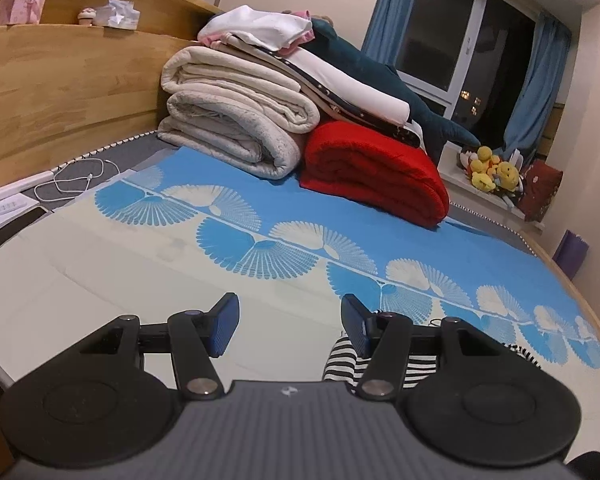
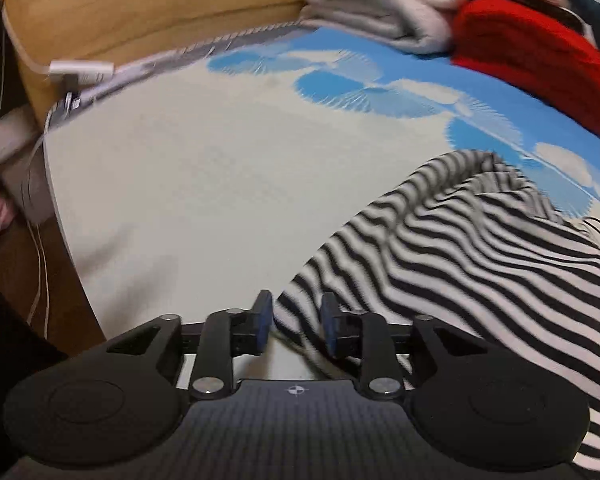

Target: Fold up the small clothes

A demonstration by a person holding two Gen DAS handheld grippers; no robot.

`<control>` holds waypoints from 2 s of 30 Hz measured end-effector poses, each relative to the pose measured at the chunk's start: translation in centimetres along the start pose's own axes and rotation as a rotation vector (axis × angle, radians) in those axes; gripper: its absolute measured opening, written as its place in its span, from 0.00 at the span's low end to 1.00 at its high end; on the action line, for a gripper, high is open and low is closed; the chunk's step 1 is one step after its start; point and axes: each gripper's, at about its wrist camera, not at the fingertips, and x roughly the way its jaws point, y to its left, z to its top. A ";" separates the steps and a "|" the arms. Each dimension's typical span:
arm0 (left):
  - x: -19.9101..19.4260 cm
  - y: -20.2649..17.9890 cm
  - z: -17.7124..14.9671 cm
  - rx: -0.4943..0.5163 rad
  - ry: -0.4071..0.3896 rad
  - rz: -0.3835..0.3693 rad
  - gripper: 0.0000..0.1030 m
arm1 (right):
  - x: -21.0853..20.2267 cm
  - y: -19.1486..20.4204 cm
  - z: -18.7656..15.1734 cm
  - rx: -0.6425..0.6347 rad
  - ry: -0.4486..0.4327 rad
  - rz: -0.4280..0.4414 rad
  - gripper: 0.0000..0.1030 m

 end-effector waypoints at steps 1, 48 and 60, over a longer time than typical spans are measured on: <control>0.1 -0.1 0.0 0.002 0.001 0.002 0.60 | 0.5 0.2 -0.1 -0.010 0.012 0.002 0.39; 11.0 -22.4 -5.8 0.402 0.211 -0.262 0.64 | -28.5 -38.1 -23.6 1.337 -0.248 -0.353 0.39; 19.5 -25.5 -9.8 0.320 0.413 -0.361 0.64 | -20.8 -40.4 -20.5 1.093 0.012 -0.155 0.53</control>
